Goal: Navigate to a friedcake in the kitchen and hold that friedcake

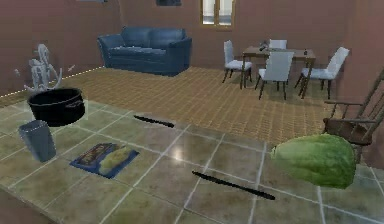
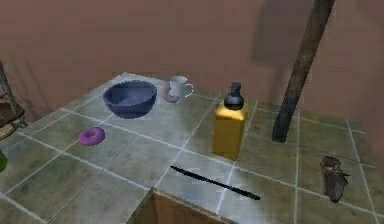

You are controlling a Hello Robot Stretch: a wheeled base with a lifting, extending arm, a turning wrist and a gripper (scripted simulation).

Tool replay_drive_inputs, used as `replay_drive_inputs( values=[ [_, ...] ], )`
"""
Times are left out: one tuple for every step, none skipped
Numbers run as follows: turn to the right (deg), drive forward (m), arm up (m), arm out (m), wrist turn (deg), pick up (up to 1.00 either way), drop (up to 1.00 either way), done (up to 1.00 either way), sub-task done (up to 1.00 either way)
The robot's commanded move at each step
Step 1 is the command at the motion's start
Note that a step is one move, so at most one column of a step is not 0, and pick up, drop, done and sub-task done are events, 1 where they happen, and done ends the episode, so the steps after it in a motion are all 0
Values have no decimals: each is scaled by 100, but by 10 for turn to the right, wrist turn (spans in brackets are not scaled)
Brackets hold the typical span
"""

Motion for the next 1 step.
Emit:
replay_drive_inputs(
  values=[
    [-30,0,0,0,0,0,0,0,0]
  ],
)
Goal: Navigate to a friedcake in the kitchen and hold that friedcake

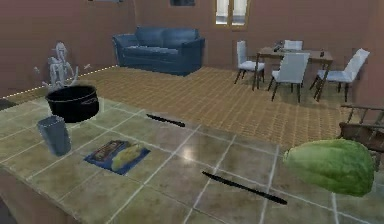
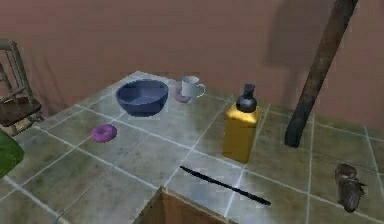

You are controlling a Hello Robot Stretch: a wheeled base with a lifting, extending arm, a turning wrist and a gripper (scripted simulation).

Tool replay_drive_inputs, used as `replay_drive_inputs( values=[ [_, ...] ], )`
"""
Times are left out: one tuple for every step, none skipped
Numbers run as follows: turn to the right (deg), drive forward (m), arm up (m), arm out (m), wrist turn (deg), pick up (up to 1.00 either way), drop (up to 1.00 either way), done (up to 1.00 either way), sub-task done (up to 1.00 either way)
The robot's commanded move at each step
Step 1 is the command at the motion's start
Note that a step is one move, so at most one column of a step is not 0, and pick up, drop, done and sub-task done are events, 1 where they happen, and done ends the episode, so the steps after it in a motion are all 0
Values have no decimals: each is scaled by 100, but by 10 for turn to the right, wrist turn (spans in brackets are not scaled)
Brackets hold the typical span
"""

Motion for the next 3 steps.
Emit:
replay_drive_inputs(
  values=[
    [450,0,0,0,0,0,0,0,0],
    [450,0,0,0,0,0,0,0,0],
    [270,0,0,0,0,0,0,0,0]
  ],
)
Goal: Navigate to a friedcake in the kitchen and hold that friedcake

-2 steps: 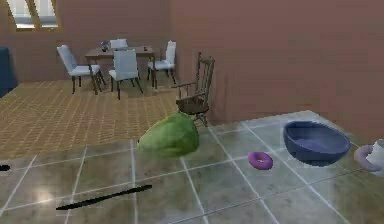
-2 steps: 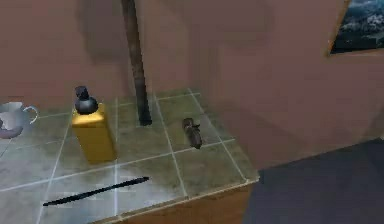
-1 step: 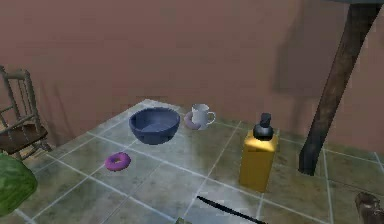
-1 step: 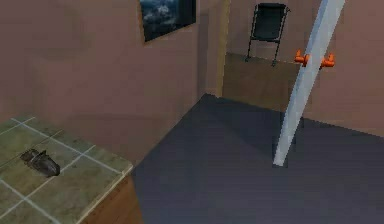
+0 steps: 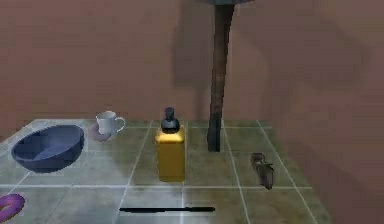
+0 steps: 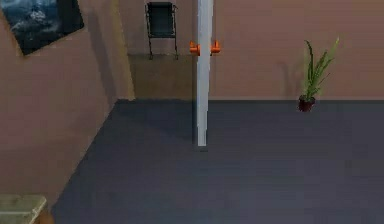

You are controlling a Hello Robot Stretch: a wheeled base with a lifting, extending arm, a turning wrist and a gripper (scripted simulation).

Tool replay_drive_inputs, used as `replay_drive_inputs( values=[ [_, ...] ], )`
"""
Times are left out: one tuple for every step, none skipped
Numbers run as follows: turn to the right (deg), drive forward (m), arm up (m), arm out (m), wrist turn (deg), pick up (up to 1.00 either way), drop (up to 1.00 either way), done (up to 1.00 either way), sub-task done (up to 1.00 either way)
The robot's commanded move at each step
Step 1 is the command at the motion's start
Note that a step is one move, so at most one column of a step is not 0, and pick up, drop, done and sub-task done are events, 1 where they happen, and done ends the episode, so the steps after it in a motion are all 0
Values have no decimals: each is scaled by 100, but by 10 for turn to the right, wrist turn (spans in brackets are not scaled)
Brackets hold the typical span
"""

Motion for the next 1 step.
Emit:
replay_drive_inputs(
  values=[
    [0,10,0,0,0,0,0,0,0]
  ],
)
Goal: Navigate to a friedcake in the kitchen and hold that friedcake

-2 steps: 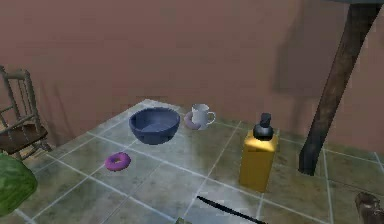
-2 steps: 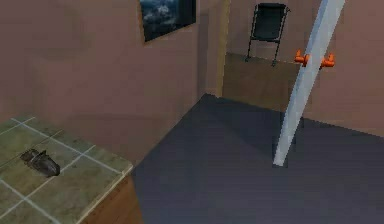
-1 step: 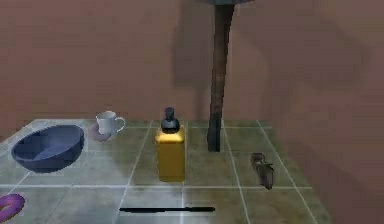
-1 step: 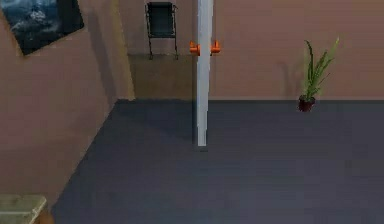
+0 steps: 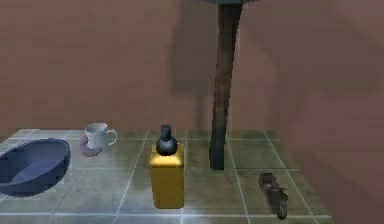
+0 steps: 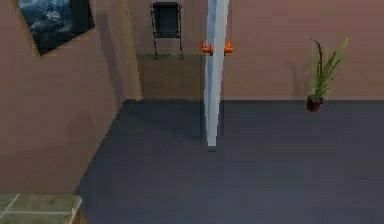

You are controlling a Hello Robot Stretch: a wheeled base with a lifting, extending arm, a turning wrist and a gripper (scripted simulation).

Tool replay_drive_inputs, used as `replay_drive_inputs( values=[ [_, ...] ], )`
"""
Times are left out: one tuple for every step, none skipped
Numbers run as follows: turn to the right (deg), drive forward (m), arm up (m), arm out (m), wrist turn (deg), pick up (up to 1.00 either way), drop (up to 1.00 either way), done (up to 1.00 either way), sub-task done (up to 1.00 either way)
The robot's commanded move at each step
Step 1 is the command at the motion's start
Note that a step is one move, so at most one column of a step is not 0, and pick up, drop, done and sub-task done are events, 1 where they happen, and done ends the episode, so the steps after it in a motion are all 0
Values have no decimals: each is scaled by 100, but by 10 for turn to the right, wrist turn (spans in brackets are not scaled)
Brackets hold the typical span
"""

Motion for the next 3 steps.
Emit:
replay_drive_inputs(
  values=[
    [-450,0,0,0,0,0,0,0,0],
    [-450,0,0,0,0,0,0,0,0],
    [-270,0,0,0,0,0,0,0,0]
  ],
)
